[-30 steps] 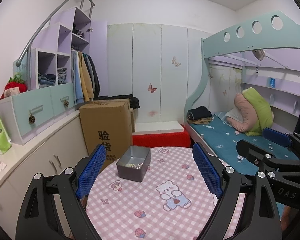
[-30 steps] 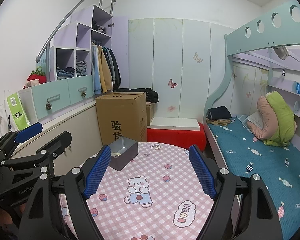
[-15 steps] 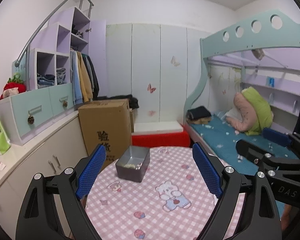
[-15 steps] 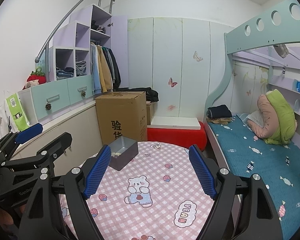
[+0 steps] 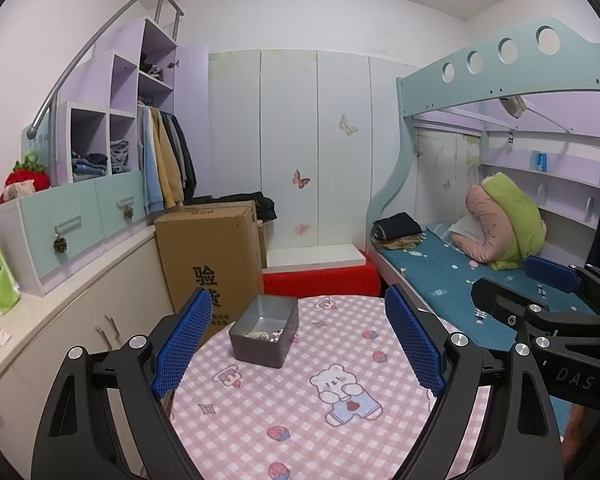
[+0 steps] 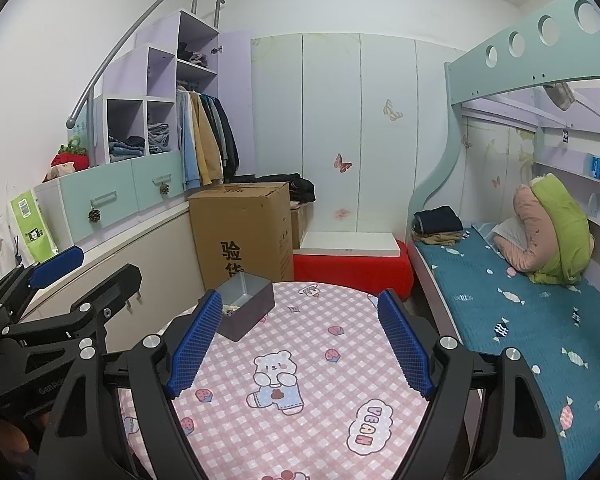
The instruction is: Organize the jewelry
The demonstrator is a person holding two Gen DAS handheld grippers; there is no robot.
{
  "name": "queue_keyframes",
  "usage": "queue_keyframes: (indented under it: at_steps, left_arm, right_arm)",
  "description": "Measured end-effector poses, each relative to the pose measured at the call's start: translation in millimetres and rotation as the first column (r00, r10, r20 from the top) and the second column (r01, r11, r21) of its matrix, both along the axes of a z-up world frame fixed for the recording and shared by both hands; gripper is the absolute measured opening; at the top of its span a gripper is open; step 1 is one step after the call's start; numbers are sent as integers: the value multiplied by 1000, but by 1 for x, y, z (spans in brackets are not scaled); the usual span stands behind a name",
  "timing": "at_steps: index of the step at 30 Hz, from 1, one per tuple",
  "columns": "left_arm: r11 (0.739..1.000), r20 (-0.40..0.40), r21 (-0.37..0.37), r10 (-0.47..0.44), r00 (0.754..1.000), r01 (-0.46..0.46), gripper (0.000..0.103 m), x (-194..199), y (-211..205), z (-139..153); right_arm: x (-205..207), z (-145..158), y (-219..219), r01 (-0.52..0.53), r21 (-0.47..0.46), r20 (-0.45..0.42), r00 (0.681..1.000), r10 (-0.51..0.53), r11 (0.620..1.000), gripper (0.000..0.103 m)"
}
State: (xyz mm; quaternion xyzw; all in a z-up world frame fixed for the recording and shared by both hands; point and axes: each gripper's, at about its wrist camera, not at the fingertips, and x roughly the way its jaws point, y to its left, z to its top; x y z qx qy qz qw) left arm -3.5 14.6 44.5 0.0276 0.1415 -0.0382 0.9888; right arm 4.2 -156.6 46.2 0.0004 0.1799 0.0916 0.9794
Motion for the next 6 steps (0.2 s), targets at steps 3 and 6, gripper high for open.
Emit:
queue_keyframes:
  at_steps: [3,6]
  left_arm:
    - [1000,-20,-15,-6,1000,6,86,3,1,-1]
    - [1000,-26,0,-4,1000,4,86,4,-2,-4]
  right_arm:
    - [0,0,0,1,0,1,1000,-1,1000,78]
    - [0,0,1,1,1,-1,1000,-1,1000,78]
